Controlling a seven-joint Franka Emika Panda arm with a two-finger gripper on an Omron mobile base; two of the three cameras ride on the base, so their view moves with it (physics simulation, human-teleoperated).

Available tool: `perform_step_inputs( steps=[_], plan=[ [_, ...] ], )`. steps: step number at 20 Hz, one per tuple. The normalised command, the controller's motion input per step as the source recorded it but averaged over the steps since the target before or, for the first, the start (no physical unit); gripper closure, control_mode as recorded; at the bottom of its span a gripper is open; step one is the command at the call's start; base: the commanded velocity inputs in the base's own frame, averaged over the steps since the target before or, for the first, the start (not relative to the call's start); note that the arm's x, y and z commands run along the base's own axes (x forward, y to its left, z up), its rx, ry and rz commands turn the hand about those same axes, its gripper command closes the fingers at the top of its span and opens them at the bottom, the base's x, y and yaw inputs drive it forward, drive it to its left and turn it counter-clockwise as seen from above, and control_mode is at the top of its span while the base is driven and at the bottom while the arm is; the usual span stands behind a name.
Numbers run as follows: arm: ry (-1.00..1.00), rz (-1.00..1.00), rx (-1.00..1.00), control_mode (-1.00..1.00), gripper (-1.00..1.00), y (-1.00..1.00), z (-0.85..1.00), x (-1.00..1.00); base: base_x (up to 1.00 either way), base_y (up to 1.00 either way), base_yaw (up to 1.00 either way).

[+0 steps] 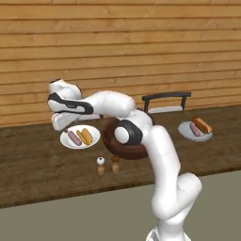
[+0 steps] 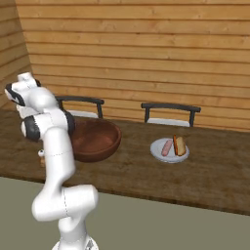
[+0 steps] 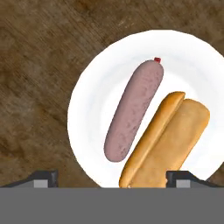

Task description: Place one bun and one sausage from the bowl on each plate.

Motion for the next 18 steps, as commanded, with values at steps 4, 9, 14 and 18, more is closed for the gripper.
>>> perform_step_inputs(
  steps=[4, 9, 14, 18],
  plan=[
    [-0.19, 0.00, 0.15, -1.00, -1.00, -0.90, 0.33, -1.00, 0.00, 0.00, 0.00],
    [-0.15, 0.01, 0.27, -1.00, -1.00, -1.00, 0.17, -0.90, 0.00, 0.00, 0.00],
    [-0.14, 0.00, 0.33, -1.00, -1.00, -0.97, 0.37, -0.79, 0.00, 0.00, 0.00],
    [-0.12, 0.00, 0.22, -1.00, -1.00, -1.00, 0.76, -0.66, 0.00, 0.00, 0.00]
  ],
)
